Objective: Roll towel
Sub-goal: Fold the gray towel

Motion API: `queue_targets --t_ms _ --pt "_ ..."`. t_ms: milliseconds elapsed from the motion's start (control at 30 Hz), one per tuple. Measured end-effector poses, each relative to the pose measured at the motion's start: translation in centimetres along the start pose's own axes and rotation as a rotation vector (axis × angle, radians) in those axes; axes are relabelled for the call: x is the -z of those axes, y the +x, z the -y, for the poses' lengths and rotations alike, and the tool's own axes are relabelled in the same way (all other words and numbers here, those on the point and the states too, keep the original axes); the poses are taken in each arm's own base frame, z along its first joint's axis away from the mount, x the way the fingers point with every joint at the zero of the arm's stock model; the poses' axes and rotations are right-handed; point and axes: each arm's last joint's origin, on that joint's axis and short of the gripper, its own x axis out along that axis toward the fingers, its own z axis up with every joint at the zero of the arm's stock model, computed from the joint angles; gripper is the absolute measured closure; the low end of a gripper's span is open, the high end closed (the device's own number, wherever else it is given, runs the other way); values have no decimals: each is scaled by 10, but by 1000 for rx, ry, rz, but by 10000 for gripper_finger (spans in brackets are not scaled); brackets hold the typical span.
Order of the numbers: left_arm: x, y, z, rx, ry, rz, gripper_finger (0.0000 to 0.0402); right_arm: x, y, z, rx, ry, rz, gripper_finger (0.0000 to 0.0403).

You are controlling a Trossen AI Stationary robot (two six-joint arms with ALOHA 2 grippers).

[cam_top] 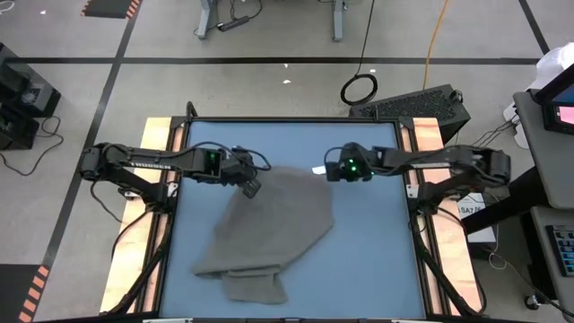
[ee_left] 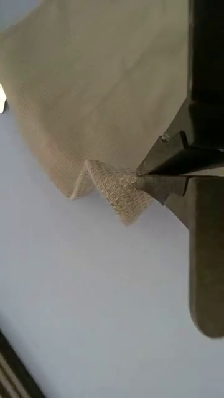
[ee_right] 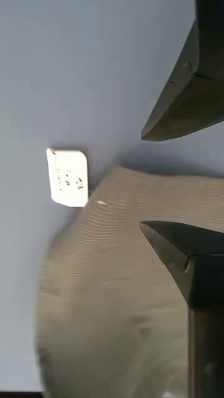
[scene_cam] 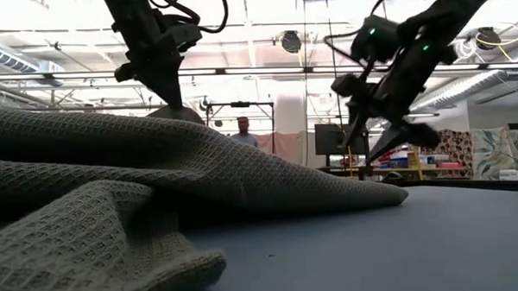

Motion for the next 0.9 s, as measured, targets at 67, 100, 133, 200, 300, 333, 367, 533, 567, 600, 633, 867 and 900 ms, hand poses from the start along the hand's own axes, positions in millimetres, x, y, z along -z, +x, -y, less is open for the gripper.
queue_targets --t_ms 67,100,133,200,300,333,367,533,567,600,633,867,900 --pt "0 0 0 6 0 -8 393 -1 12 -2 -28 -17 -21 190" --pt "0 0 0 7 0 -10 392 -1 17 -1 -27 -20 -33 190" --pt "1 0 0 9 1 -15 392 0 23 0 -21 -21 -47 190" --pt "1 0 0 18 2 -27 392 1 33 2 -6 -26 -65 190" --pt "1 0 0 27 1 -35 391 2 45 4 -11 -57 -90 194" --pt "2 0 0 29 1 -38 391 2 48 4 -18 -67 -99 198" --pt "2 0 0 31 1 -40 391 2 51 4 -28 -75 -108 203" --pt "4 0 -1 16 9 -65 390 1 54 -2 -104 -107 -111 279" --pt "4 0 -2 11 12 -71 390 1 53 -3 -116 -120 -111 303" --pt "5 0 -2 7 14 -75 390 1 52 -4 -131 -140 -118 330" --pt "5 0 -3 2 16 -79 390 0 51 -5 -160 -157 -127 359" --pt "-1 -2 -6 -6 -49 -69 389 -2 30 -20 -386 -183 -275 397" --pt "-5 -3 -7 -10 -69 -54 389 -2 23 -27 -438 -188 -280 400"
